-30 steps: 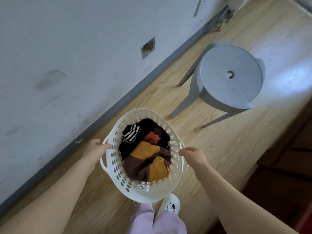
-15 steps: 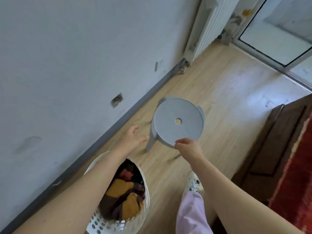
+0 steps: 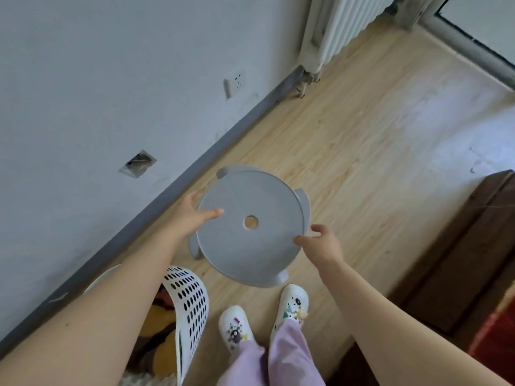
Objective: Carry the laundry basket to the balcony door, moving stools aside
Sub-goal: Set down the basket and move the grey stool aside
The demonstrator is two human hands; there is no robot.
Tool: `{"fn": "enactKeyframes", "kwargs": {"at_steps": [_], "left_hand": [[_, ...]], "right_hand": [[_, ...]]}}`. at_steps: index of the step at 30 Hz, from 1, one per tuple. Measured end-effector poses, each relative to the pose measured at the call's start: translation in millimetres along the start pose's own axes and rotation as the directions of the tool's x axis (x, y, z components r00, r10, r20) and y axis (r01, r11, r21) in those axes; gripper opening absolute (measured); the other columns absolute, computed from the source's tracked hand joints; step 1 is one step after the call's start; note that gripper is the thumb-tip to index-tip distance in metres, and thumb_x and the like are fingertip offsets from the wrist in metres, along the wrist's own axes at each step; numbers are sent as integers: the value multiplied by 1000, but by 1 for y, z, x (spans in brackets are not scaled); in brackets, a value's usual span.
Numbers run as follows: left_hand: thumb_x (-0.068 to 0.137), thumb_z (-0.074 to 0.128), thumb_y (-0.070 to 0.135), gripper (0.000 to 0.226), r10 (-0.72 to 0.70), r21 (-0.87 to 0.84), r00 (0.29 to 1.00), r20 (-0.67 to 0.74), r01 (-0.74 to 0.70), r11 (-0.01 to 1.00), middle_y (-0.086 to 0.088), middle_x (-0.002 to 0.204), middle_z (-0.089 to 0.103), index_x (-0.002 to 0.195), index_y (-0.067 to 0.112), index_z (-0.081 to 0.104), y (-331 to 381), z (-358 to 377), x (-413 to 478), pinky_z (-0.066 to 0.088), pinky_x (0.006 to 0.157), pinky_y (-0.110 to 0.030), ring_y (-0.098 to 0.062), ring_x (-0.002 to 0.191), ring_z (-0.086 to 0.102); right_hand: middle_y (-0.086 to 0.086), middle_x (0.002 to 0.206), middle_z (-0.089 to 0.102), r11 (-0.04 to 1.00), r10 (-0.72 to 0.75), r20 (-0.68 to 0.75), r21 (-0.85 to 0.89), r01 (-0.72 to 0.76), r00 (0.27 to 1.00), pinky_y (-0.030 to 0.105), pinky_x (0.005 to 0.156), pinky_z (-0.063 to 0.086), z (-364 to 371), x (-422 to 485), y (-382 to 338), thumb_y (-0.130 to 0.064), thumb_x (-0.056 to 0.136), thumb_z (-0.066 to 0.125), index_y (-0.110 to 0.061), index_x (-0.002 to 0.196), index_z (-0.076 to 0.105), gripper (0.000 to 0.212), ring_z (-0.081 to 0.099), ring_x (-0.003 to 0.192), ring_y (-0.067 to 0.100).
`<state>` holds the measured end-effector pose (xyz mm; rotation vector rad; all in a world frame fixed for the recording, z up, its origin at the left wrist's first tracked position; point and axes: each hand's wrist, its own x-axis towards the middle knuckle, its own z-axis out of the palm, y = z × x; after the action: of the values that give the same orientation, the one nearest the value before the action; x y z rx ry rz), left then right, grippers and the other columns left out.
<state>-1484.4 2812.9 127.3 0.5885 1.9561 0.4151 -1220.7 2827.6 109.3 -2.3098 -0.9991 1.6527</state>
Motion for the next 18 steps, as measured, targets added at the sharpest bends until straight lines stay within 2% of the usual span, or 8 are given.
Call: {"fn": "enactKeyframes", "kwargs": {"at_steps": [1,3,5,7,9,11,16,18], "left_hand": [[71,80,33,93,-15,-9,1000,7,15,1000,-9,149,41,147,16,29,0,2,10,35,83,-29,-16,112,48],[68,82,33,93,-61,-29,998,29,62,998,-9,144,48,145,17,33,-3,7,29,41,76,-27,-12,103,49],[62,85,35,90,-112,-52,991,72,116,992,-7,136,56,139,17,42,-6,13,43,52,81,-35,-18,103,59],[53,89,38,90,-145,-30,986,80,148,989,-6,124,63,131,16,49,-8,17,57,53,90,-44,-24,100,64],[42,91,42,96,-165,-21,980,108,169,985,-6,117,67,126,16,53,-9,17,72,54,89,-44,-24,96,67],[31,90,48,103,-190,-32,966,176,198,980,-6,111,70,123,17,56,-7,13,84,56,86,-43,-23,92,70],[29,91,54,108,-225,-27,932,285,243,970,-7,115,68,123,17,53,-4,1,98,53,91,-47,-28,100,68],[27,92,52,107,-225,-95,930,292,262,960,-8,113,69,121,16,54,-2,-4,95,53,91,-48,-29,99,69]], "right_hand": [[-5,81,58,999,29,9,16,-29,1000,30,69,44,1,7,4,-19,77,73,-12,138,42,68,56,72,11],[9,113,61,996,81,42,28,-82,996,37,85,46,6,24,13,-23,75,78,-11,144,34,82,57,94,22],[14,130,56,992,118,93,42,-122,989,39,92,46,9,37,17,-24,72,80,-11,145,32,88,55,101,23],[10,127,58,978,157,167,109,-176,973,32,80,50,14,48,19,-18,72,81,-12,141,37,82,60,97,19],[8,115,67,952,170,245,208,-223,954,25,63,51,22,60,17,-10,71,82,-11,130,51,67,65,84,14],[5,103,72,930,185,276,260,-259,943,20,51,51,25,70,12,-8,68,83,-12,118,60,56,68,78,13],[1,94,75,922,212,279,261,-287,937,20,48,50,23,77,-7,-10,61,87,-17,110,64,55,70,74,13],[-2,88,75,934,198,266,241,-264,943,17,44,50,20,76,-25,-10,56,90,-19,108,64,59,71,65,9]]}}
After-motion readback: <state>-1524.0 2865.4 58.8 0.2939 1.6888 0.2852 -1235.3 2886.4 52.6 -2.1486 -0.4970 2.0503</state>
